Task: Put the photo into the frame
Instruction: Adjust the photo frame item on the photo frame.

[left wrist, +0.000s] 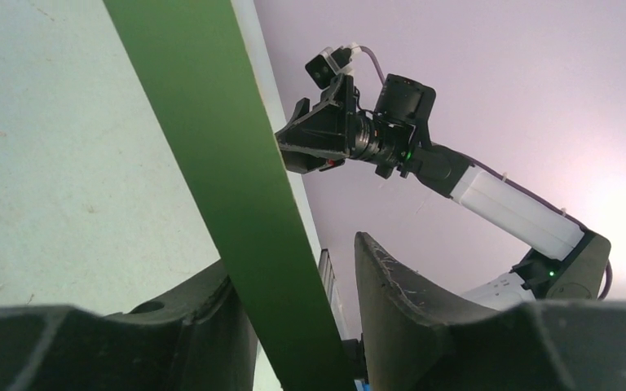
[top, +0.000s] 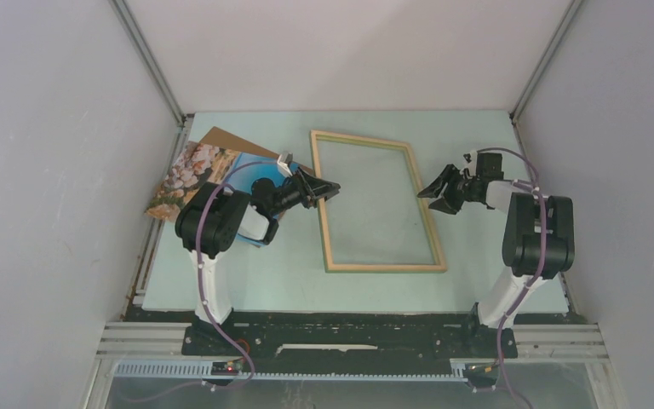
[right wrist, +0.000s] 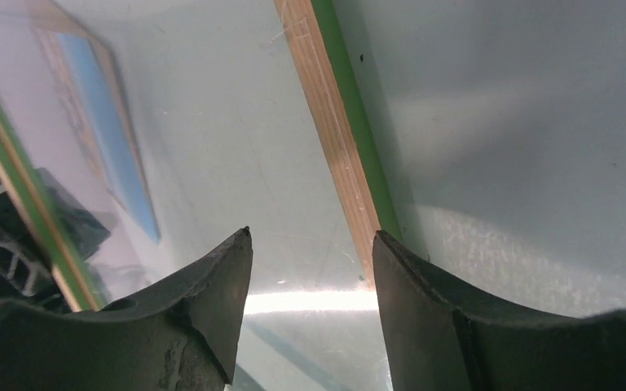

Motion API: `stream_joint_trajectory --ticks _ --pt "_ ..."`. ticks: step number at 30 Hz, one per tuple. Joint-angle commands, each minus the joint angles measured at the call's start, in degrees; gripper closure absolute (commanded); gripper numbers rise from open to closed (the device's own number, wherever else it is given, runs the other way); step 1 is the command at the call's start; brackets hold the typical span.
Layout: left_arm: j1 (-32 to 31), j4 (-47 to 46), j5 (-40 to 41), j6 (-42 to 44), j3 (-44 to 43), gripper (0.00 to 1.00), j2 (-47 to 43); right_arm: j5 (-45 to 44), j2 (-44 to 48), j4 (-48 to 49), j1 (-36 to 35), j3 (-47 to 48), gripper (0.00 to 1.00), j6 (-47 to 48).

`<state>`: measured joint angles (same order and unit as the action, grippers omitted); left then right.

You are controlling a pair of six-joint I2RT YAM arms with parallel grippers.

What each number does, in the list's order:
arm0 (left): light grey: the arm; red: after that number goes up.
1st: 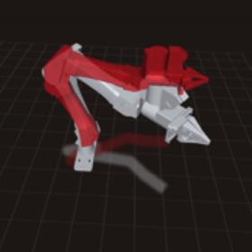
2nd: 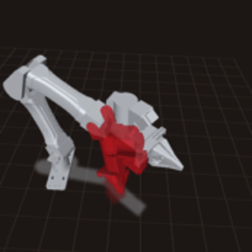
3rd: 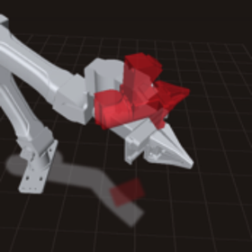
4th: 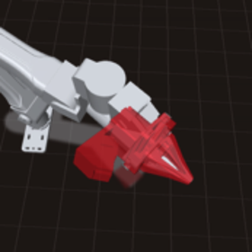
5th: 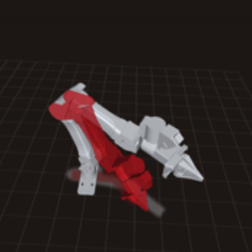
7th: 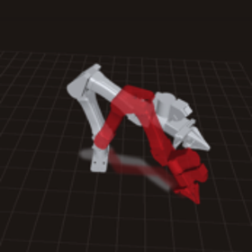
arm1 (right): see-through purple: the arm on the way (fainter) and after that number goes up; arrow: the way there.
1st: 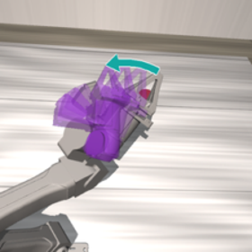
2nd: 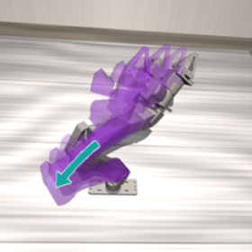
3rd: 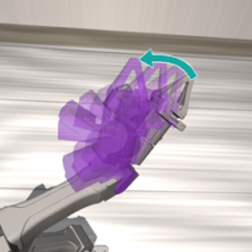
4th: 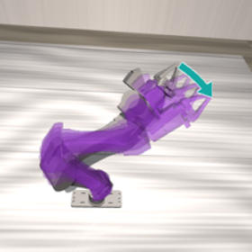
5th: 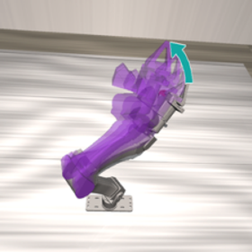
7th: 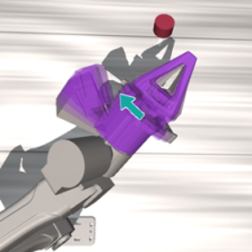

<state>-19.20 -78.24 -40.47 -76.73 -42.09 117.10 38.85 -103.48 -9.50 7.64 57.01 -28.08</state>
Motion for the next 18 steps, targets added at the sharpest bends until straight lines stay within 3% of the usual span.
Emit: stream_joint_trajectory --ticks 1,11,18 --pt "-0.5 -6.6 1.3 -0.7 0.2 0.51 -4.3 -7.6 2.9 -4.4 -2.5 0.6 0.35 4.0" --pt "-0.7 3.4 6.6 4.2 2.2 0.47 -7.9 -15.6 8.2 -8.1 -4.4 0.7 0.29 6.0" --pt "-0.9 11.0 8.3 8.3 2.7 0.54 -10.5 -25.5 14.4 -13.2 -7.4 1.7 0.22 7.1"
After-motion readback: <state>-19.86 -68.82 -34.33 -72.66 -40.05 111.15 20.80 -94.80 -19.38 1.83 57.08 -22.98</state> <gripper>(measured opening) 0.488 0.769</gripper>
